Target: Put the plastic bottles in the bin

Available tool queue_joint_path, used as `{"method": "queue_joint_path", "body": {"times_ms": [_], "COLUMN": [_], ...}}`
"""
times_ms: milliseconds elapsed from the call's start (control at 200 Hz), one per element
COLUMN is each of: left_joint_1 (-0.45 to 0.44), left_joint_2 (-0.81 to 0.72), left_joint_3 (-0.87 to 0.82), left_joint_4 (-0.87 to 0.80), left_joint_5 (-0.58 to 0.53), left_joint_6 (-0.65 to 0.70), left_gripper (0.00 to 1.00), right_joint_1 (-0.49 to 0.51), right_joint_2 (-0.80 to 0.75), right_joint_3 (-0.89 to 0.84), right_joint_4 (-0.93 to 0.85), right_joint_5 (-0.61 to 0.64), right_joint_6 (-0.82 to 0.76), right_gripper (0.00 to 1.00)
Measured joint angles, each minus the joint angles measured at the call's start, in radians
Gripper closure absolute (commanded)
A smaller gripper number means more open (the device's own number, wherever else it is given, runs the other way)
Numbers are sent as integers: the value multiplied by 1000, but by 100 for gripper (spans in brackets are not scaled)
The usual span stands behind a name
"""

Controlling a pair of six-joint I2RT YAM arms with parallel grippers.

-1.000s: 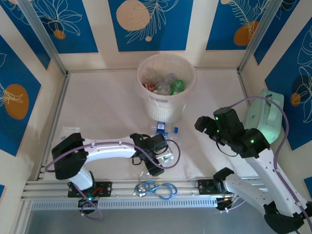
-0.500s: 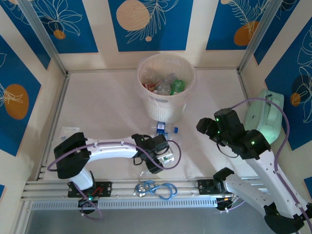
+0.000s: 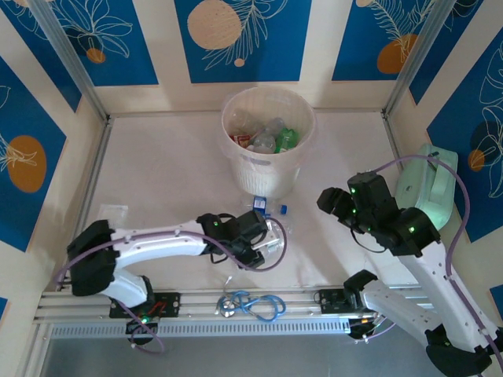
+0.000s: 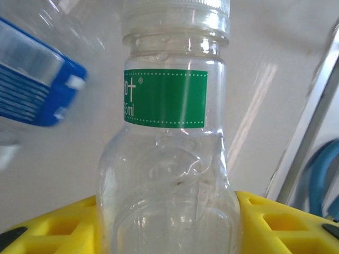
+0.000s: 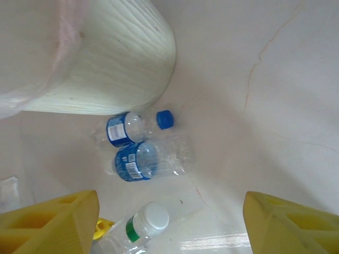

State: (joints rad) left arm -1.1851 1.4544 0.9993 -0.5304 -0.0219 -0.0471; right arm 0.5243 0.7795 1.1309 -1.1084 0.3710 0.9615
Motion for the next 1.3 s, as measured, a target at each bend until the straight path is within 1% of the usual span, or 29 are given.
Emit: {"method": "queue_joint_path", "body": {"times_ms": [75,165,230,305,355,470,560,755,980,1135,1301], "left_joint_1": [0,8,25,59,86,130,145,166,217,245,255], "left_joint_2": [-64,-131,-185,-249,-286,-347,-380,-450,-519,-530,-531], "left_joint_3": [0,0,-7,-16,-17,-19,-26,-72,-130,-152,-171], "left_joint_4": [21,42,65,84,90,107,121,164,257,317,359], "left_joint_5": [-7,-6,3,19,33,66,95,163,232,278,318], "left_joint_6": [-5,-21,-38,-69,-89,-132,-160,-232,-333,-386,-423], "left_gripper": [48,48,47,46,46,46,46,46,46,46,47], "right_joint_1": [13,46,78,143,204,331,393,405,416,431,432], "right_joint_2": [5,15,37,76,109,200,260,315,351,377,388], "right_joint_3": [24,49,67,87,102,151,192,215,231,231,231], "right_joint_4": [3,33,65,112,138,177,182,212,237,256,284], "right_joint_5": [-19,-76,-127,-174,-194,-192,-180,-165,-161,-161,-161], "right_joint_6": [-11,-33,-48,-65,-72,-91,-99,-108,-109,-109,-109], "right_gripper": [28,27,24,20,18,18,18,22,27,32,38]}}
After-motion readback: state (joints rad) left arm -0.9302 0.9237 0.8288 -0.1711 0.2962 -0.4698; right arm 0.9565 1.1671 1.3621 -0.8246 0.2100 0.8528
